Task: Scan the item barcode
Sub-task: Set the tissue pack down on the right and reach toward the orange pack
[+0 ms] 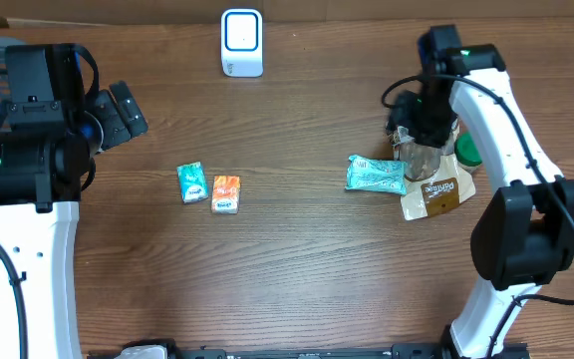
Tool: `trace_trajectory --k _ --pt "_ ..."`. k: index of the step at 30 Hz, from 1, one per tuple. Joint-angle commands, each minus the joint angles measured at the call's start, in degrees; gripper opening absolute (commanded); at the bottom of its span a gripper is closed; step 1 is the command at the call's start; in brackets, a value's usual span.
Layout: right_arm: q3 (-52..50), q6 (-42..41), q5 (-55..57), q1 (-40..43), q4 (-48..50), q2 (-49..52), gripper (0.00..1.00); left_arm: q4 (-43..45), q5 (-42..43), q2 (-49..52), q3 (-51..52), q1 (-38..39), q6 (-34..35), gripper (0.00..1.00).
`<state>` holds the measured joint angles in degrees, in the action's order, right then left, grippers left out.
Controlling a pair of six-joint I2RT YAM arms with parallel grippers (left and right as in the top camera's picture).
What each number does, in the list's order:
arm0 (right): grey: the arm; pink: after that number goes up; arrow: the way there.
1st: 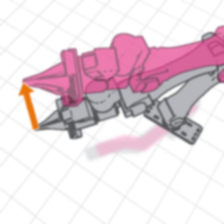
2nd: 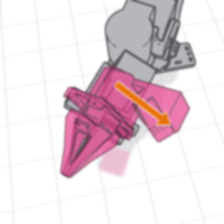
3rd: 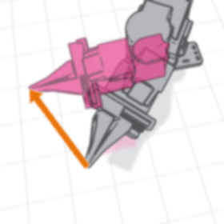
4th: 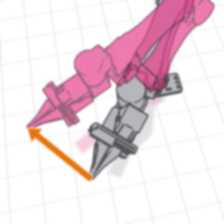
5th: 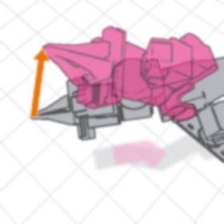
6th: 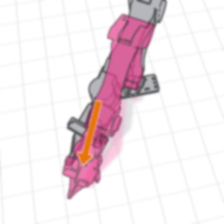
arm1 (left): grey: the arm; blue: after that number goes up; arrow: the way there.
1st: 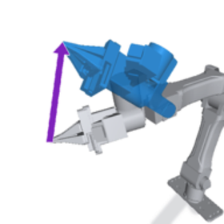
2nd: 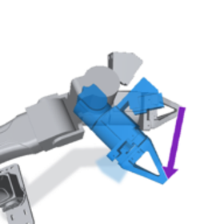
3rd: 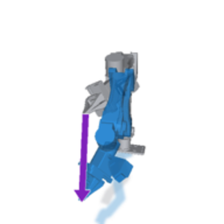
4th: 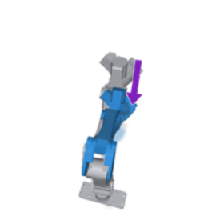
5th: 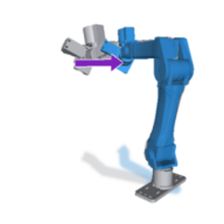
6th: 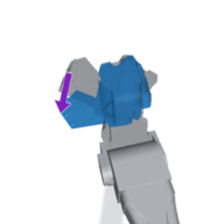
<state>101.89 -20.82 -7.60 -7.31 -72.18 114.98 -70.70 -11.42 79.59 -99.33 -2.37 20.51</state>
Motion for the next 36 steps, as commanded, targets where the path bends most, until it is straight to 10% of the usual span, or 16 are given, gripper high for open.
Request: trace_trajectory --k 1,14,36 --pt "0.35 2.82 -13.29 -5.33 2.67 -0.5 0.63 0.2 -0.61 -0.83 -0.46 -0.24 -1.25 0.99" --pt "-4.04 -14.6 -12.41 -28.81 21.97 7.82 0.46 0.2 -0.61 -0.83 -0.46 -0.24 -1.25 0.99" --pt "-4.07 -21.22 -14.6 -36.89 27.34 16.28 0.35 0.2 -0.61 -0.83 -0.46 -0.24 -1.25 1.0"
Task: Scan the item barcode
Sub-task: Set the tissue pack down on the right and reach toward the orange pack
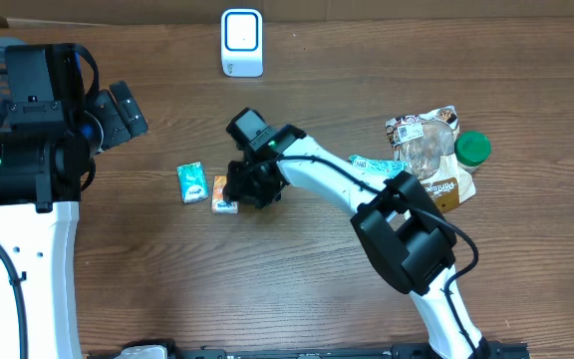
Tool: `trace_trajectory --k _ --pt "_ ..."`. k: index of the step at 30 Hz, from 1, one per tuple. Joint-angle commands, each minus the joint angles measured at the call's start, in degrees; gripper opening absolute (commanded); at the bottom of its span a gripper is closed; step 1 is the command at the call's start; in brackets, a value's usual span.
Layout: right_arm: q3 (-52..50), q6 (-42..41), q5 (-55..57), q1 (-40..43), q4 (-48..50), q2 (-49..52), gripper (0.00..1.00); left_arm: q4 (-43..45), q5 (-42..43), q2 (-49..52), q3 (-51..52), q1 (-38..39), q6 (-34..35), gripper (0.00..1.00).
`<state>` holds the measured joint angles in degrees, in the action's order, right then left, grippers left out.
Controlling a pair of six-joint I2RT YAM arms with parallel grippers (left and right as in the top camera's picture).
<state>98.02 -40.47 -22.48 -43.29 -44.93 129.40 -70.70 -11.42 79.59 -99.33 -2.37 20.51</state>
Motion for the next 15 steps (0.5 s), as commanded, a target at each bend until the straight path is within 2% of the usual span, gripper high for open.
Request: trace_trajectory --k 1,6,9,12,15 --pt "-0.2 -1.55 0.46 -1.03 0.02 2.34 0.32 0.2 -0.61 -0.83 -0.46 -0.24 -1.25 1.0" --pt "-0.13 -1.14 3.78 -0.81 -2.01 2.38 0.18 0.2 -0.61 -0.83 -0.46 -0.24 -1.25 1.0" --pt "0.11 3.43 2.71 0.7 -3.32 2.08 0.08 0.2 -0.61 -0.83 -0.46 -0.24 -1.25 1.0" --pt "1.03 16.39 -2.95 3.58 -6.03 0.85 0.04 0.2 -0.61 -0.83 -0.46 -0.24 -1.25 1.0" --pt "2.25 38.99 -14.58 6.49 -11.3 -0.55 0.04 0.2 -0.61 -0.83 -0.46 -0.24 -1.25 0.99"
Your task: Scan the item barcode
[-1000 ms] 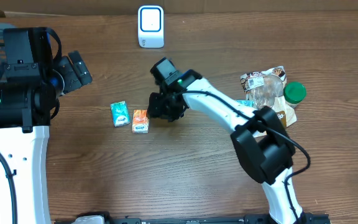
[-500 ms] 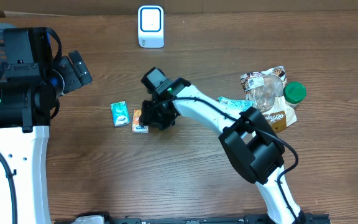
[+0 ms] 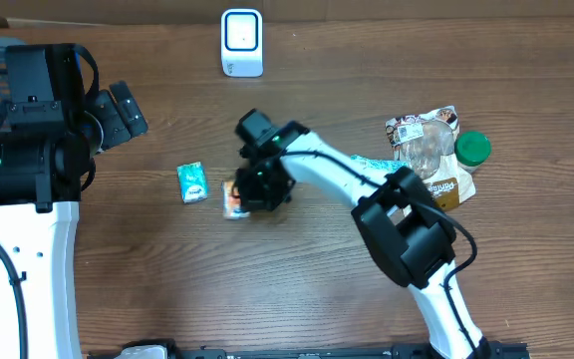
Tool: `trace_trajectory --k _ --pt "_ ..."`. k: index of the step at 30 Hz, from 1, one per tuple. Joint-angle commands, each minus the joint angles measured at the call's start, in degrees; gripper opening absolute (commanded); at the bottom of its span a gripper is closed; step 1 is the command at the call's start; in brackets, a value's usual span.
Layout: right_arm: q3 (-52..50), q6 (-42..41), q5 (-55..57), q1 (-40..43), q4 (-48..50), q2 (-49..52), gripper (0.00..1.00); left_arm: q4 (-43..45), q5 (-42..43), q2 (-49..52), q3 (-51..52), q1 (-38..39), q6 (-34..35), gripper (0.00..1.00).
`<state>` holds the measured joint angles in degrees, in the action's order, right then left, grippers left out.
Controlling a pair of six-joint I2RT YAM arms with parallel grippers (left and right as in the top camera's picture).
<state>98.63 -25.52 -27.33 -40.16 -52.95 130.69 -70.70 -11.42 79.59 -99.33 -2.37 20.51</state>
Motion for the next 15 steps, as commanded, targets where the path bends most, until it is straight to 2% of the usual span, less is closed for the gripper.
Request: trace_trajectory --k 1,2,4,7,8,9,10,12,15 --pt "1.88 28.24 -11.67 4.04 -4.68 -2.12 0.04 0.2 -0.61 -0.83 -0.46 -0.24 -1.25 0.99" --pt "2.23 33.77 -13.55 4.9 -6.91 -2.43 0.04 0.2 -0.61 -0.83 -0.46 -0.24 -1.25 1.0" --pt "2.51 37.88 -12.87 6.32 -9.25 -2.78 0.04 0.2 -0.61 -0.83 -0.46 -0.24 -1.25 1.0" --pt "2.49 37.99 -4.61 8.63 -10.93 -2.82 0.04 0.2 -0.61 -0.83 -0.46 -0.24 -1.25 1.0" --pt "2.49 38.01 0.5 8.98 -11.34 -2.82 0.07 0.2 -0.61 -0.83 -0.46 -0.24 -1.25 0.99" --pt "2.49 37.99 8.28 9.03 -11.72 -2.82 0.27 0.2 -0.61 -0.83 -0.46 -0.24 -1.25 1.0" --pt "2.49 37.79 11.8 9.01 -11.93 -2.82 0.38 0.2 -0.61 -0.83 -0.46 -0.24 -1.25 1.0" --pt "2.71 36.04 15.56 8.96 -12.31 -2.82 0.48 0.2 -0.61 -0.83 -0.46 -0.24 -1.25 1.0" --pt "4.87 30.21 15.67 8.96 -13.7 -2.86 0.51 0.2 -0.61 -0.83 -0.46 -0.24 -1.25 1.0"
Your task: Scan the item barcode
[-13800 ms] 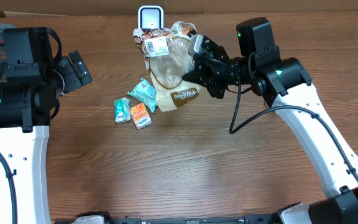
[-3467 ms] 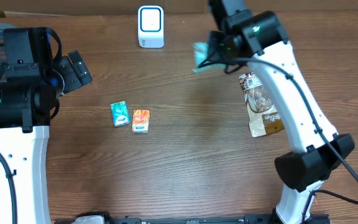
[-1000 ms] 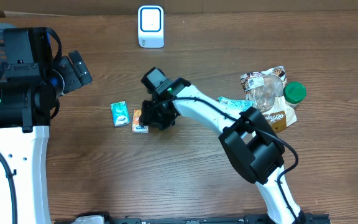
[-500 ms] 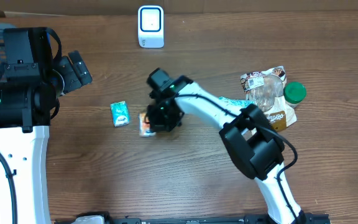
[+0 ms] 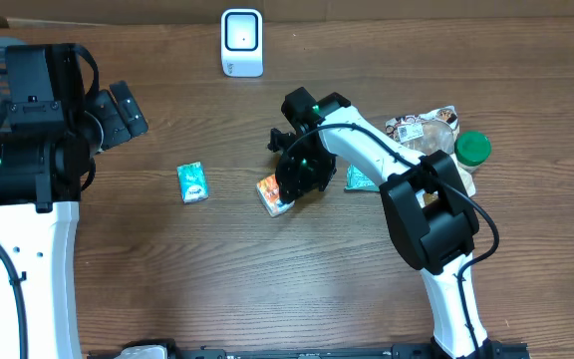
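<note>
The white barcode scanner (image 5: 241, 42) stands at the far edge of the table. My right gripper (image 5: 285, 187) is shut on a small orange packet (image 5: 272, 194), tilted and held near the table's middle, well short of the scanner. A small teal packet (image 5: 192, 182) lies to its left on the wood. My left gripper (image 5: 125, 112) hovers at the far left, open and holding nothing.
A larger teal pouch (image 5: 363, 179), partly behind the right arm, a clear-and-brown snack bag (image 5: 429, 150) and a green-lidded jar (image 5: 472, 149) are clustered at the right. A grey basket sits at the left edge.
My right gripper has moved right and slightly toward the far side with the orange packet, from beside the teal packet to the table's middle. The left arm is unchanged.
My right gripper was first over the snack bag at the right, with the orange packet lying next to the small teal one. Then it was down on the orange packet. After that the packet was turned and shifted right, and now it is farther right.
</note>
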Tool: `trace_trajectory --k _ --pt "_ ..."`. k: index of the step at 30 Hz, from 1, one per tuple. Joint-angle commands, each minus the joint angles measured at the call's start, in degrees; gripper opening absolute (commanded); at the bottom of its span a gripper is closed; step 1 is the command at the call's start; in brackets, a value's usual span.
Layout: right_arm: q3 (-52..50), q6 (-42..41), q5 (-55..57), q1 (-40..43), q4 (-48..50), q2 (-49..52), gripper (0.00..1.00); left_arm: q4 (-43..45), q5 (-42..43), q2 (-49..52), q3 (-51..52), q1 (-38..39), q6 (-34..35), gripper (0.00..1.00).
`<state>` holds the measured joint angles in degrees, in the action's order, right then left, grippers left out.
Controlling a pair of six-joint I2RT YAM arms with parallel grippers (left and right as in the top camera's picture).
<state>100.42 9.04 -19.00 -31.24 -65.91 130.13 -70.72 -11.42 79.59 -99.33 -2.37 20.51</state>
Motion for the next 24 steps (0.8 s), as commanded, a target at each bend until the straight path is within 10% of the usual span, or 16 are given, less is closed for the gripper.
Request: trace_trajectory --k 1,8,24 --pt "4.31 -6.4 7.23 -0.17 -1.75 -2.29 0.51 0.22 -0.61 -0.83 -0.46 -0.24 -1.25 0.99" --pt "10.27 -16.94 5.42 -4.74 -5.77 -2.29 0.51 0.22 -0.61 -0.83 -0.46 -0.24 -1.25 1.0" --pt "-1.44 -37.99 12.81 -9.64 -2.16 -2.1 0.09 0.22 -0.61 -0.83 -0.46 -0.24 -1.25 0.99"
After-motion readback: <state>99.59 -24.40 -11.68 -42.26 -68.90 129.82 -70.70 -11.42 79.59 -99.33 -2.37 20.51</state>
